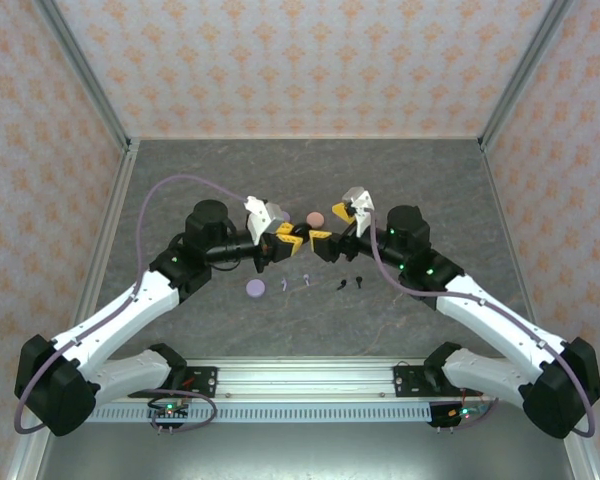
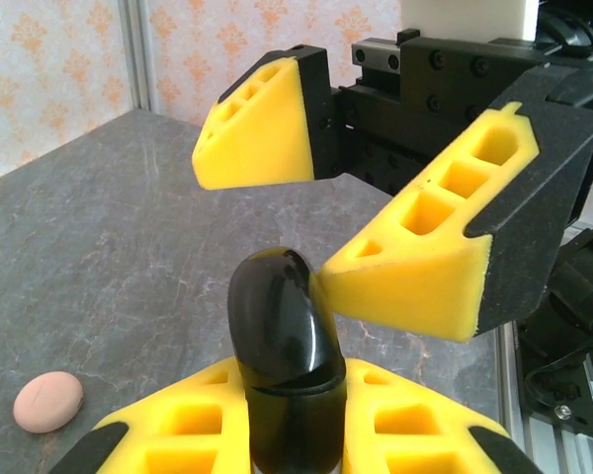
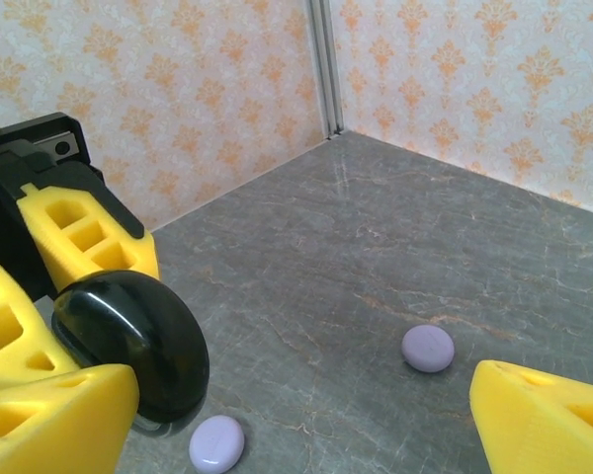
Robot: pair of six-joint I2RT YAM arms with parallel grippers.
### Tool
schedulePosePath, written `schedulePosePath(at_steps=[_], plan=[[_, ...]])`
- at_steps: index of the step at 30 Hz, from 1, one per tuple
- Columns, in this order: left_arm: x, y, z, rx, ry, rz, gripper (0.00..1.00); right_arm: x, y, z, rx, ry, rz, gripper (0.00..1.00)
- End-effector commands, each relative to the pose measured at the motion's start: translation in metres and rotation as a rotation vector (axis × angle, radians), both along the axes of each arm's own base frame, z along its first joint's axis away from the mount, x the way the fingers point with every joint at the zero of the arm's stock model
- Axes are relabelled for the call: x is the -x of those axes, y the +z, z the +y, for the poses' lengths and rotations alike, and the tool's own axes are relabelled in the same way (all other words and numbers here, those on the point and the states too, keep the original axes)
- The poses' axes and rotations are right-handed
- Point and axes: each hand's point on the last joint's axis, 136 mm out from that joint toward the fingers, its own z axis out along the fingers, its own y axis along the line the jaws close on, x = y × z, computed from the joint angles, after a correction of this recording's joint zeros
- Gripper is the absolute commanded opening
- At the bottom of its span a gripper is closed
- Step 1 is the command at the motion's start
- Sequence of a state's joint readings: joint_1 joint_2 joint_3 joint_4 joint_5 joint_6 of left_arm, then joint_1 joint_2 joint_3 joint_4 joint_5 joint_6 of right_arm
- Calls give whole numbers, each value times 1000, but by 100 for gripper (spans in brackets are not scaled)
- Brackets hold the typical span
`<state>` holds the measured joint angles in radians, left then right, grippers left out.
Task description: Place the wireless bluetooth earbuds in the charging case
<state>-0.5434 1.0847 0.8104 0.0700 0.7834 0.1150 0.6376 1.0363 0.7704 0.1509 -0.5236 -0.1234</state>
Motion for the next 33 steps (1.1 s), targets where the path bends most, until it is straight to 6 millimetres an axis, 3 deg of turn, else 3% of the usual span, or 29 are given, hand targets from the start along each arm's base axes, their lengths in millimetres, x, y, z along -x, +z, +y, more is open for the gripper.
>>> schedulePosePath(at_steps=[1,14,20,24,33], plan=[[8,14,-8,7,-63,-51,0,-10,30,1,-47,-26,-63,88],[5,10,-4,-14,-27,-63,0,-18,26,-4,-7,-52,-25,88],[2,1,7,-32,43,-76,0,-19,24,-30,21,-197,64,87],[7,-6,17,-13,91,-74,0,-24,-4,-62,108,-389,243,86],[26,-16,37,22,147,-53,0,-7,-110,-111,343,-665,607,81]])
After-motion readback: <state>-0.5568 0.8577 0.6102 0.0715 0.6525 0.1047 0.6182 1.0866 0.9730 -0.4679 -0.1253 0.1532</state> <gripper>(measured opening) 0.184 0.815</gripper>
